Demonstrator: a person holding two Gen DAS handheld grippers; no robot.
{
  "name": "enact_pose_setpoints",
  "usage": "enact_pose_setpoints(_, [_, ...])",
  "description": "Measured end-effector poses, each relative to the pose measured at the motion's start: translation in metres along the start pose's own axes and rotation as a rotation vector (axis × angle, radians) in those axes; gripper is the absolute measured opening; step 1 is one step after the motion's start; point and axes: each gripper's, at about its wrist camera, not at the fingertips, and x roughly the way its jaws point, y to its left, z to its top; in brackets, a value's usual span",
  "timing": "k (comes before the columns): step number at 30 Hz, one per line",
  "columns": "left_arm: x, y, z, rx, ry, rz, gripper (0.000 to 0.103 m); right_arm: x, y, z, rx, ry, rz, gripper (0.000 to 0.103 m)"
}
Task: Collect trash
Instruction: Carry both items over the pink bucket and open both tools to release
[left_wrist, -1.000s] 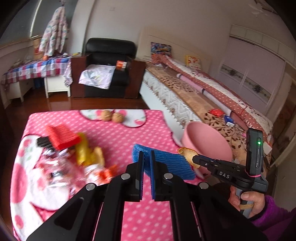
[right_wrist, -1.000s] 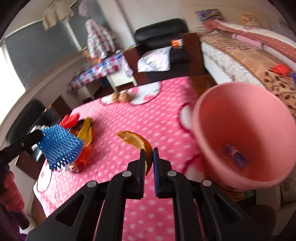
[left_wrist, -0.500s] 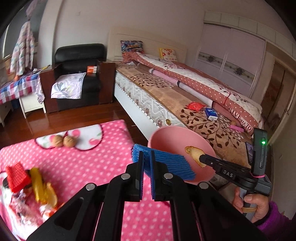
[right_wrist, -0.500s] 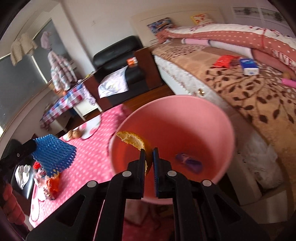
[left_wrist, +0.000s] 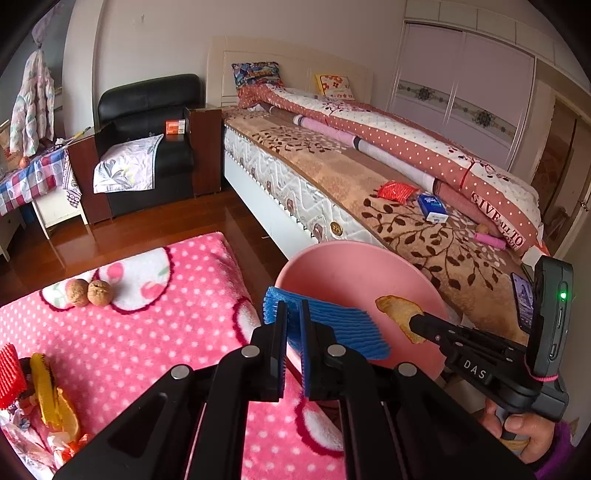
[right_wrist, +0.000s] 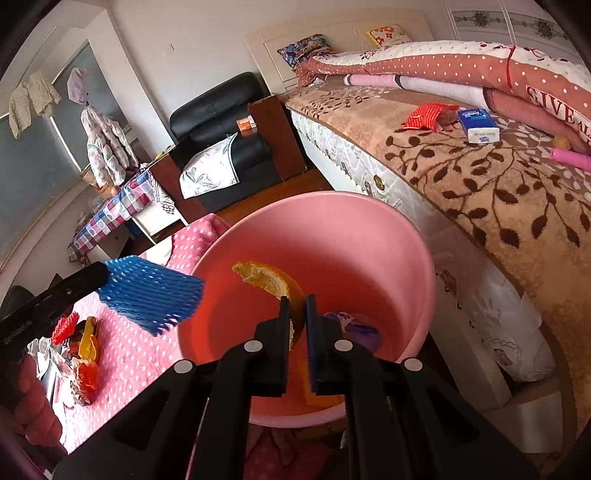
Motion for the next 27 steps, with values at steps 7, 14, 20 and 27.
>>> enact_pose_setpoints(7, [0.003,0.000,0.001,-0.005,-0.003,-0.022,0.016,0.002,-0.001,-0.001,0.014,-0.002,-0.016,0.008])
enact_pose_setpoints(14, [-0.008,0.004,0.001,-0.015,-0.031,-0.039,0.039,0.006,0.000,0.002,0.023,0.012,-0.024,0.009])
enact_pose_setpoints(20, [-0.019,0.010,-0.003,-0.024,-0.041,-0.030,0.047,0.004,0.007,0.003,0.015,0.014,-0.020,0.017])
enact_pose_setpoints(27, [-0.035,0.022,-0.010,-0.048,-0.057,-0.012,0.050,-0.005,0.021,0.005,-0.007,-0.008,-0.008,0.023])
